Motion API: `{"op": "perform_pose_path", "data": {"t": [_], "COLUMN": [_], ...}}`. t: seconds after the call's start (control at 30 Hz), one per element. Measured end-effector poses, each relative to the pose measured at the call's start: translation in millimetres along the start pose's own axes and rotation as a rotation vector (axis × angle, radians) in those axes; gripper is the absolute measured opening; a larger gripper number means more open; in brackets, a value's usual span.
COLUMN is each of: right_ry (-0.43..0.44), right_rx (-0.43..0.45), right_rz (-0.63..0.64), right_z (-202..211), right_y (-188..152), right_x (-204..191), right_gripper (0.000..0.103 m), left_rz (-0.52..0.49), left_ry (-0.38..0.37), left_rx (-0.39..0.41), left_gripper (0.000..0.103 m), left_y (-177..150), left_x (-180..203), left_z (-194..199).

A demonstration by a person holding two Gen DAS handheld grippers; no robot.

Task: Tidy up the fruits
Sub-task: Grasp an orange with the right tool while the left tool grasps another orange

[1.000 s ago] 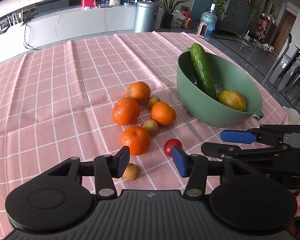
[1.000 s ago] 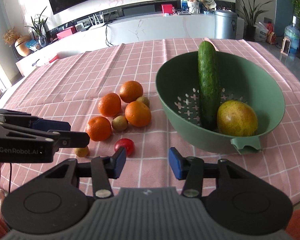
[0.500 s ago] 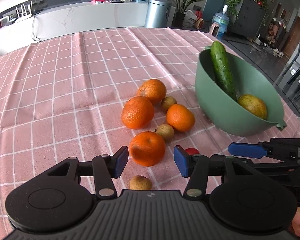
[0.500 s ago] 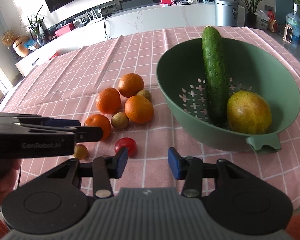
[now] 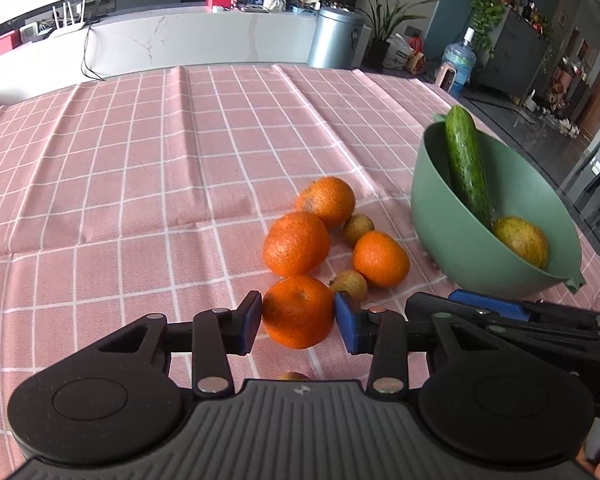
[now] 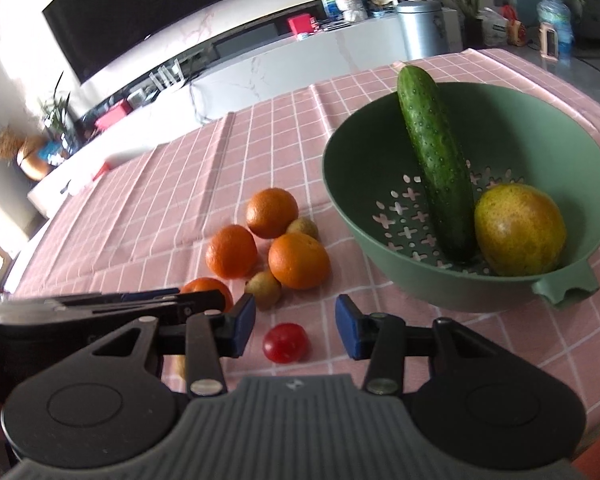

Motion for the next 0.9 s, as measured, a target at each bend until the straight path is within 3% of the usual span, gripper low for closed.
{"op": "perform_pose_path", "data": {"t": [0.33, 0.53, 0.67, 0.9], "right_ry": [-0.024, -0.037, -0.039, -0.030], "right_rx": [0.063, 0.066, 0.057, 0.044], "right_rz": [-0.222, -0.263, -0.282, -0.284], "right_z": [-19, -32, -38, -41], "right_y": [8, 13, 13, 12], "right_x": [6, 7, 10, 14], "right_gripper": [0.042, 0.042, 0.042, 0.042], "left_rz": [-0.008, 0.001, 0.018, 0.001], "left_ry": [0.051, 0.045, 0.017, 0.017], "left_rx": [0.002, -0.007, -0.045, -0.032], "left_gripper": [0.045, 0.046, 0.053, 0.049], "left_y": [1, 0, -1, -2], "left_x": [-7, -8, -10, -8], "left_z": [-6, -9, -16, -17]}}
Point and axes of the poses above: each gripper's, at about its wrist camera, not at the fingertips, and z roughly against the way its jaws point, x to its right, y to its top, the point moved 3 cm from there along -z, roughly the way its jaws point, and after that the axes turned 4 degrees about y, right-handed, at the moved point
